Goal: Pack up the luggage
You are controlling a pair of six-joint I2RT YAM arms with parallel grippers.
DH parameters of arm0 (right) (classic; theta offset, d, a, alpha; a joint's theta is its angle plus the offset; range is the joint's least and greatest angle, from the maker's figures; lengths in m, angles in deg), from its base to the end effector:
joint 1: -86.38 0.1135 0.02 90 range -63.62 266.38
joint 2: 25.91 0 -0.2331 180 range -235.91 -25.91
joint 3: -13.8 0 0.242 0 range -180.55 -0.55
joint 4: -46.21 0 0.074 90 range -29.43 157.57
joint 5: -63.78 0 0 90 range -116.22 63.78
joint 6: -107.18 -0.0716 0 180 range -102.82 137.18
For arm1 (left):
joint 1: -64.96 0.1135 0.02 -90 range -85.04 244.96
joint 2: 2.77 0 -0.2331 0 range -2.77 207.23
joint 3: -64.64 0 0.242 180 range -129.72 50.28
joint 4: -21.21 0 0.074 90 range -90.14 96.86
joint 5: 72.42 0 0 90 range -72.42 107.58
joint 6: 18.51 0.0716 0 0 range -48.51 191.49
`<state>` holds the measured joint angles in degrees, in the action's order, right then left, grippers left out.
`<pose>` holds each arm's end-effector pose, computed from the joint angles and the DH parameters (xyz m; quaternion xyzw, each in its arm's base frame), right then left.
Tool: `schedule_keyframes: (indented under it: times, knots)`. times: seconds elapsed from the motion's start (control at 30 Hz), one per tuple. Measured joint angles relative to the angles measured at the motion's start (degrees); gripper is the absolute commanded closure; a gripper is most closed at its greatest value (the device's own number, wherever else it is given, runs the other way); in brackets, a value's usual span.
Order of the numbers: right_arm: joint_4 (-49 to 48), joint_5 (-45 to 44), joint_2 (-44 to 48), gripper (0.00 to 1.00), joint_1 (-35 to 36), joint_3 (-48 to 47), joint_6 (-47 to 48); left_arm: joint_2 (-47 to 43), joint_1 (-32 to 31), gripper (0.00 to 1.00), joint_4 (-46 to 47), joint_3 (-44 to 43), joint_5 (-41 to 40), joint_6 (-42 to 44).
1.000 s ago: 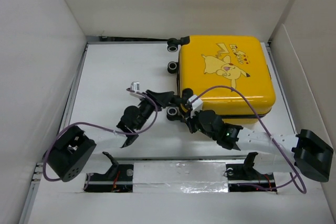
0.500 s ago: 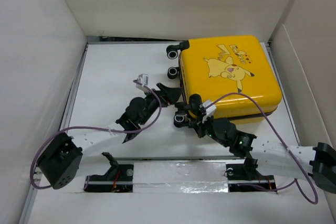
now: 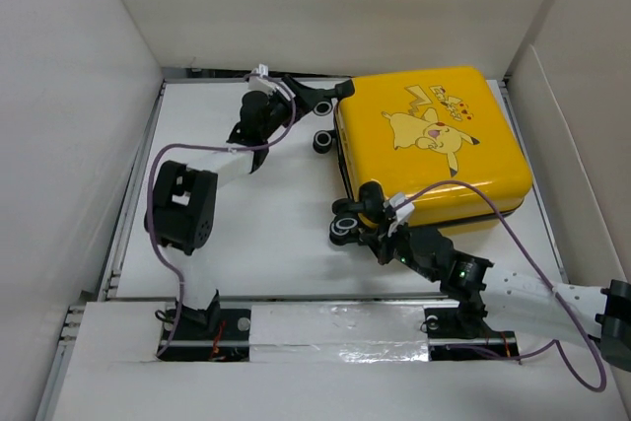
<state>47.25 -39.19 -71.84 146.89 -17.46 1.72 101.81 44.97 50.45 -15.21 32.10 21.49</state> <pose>0.1274 0.1926 0.1808 -0.2404 0.7577 0.2983 0.5283 0.4086 -0.1677 0.2491 -0.0847 0.6744 -0.4881 0.5476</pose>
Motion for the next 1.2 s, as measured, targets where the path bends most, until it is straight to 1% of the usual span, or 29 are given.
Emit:
schedule_keyframes:
  times: [0.13,0.27,0.37,0.47,0.57,0.6,0.67,0.73,0.77,0.8,0.87,0.9,0.97,1.0,1.03,1.2]
  knots:
    - [0.1,0.1,0.1,1.0,0.0,0.0,0.0,5.7,0.2,0.01,-5.4,-7.5,1.4,2.1]
    - [0.0,0.1,0.0,1.0,0.0,0.0,0.0,8.9,0.2,0.01,-7.1,-13.0,2.6,2.6]
    - [0.0,0.1,0.0,1.0,0.0,0.0,0.0,11.8,0.2,0.01,-6.7,-17.1,3.6,1.8]
    - [0.0,0.1,0.0,1.0,0.0,0.0,0.0,14.8,0.2,0.02,-5.1,-19.1,4.8,-0.2]
    - [0.0,0.1,0.0,1.0,0.0,0.0,-0.2,17.4,0.2,0.07,-1.8,-19.3,5.9,-3.4]
    - [0.0,0.1,0.0,1.0,0.0,0.0,-0.2,17.9,0.5,0.13,-0.9,-19.3,6.1,-4.1]
    - [0.0,0.0,0.0,1.0,0.0,0.0,-0.3,18.8,0.7,0.19,0.7,-19.2,6.8,-5.5]
    - [0.1,0.0,0.0,1.0,0.0,0.0,-0.3,19.4,0.8,0.36,3.5,-18.7,7.6,-7.3]
    - [0.1,0.0,0.0,1.0,0.0,0.0,-0.4,19.4,0.7,0.4,5.1,-18.2,8.0,-8.3]
    - [0.1,0.0,0.0,1.0,0.0,0.0,-0.4,19.4,0.7,0.48,6.6,-17.8,8.0,-9.0]
    - [0.2,-0.2,0.1,1.0,0.2,0.0,-0.3,19.5,1.0,0.59,8.5,-17.2,6.5,-10.3]
    - [0.2,-0.3,0.1,1.0,0.3,0.0,-0.3,19.6,1.6,0.69,9.5,-16.9,6.6,-11.1]
    - [0.2,-0.4,0.1,1.0,0.3,0.0,-0.4,20.2,1.7,0.81,10.8,-16.7,6.9,-12.7]
    - [0.3,-0.4,0.1,1.0,0.3,0.0,-0.4,20.6,1.5,0.93,11.5,-16.7,6.7,-13.6]
    - [0.3,-0.4,0.1,1.0,0.3,0.0,-0.4,21.0,1.5,1.0,12.2,-16.7,6.6,-14.6]
    - [0.8,-0.5,0.6,1.0,0.3,0.0,-0.5,22.1,1.5,1.0,17.2,-15.3,6.1,-19.1]
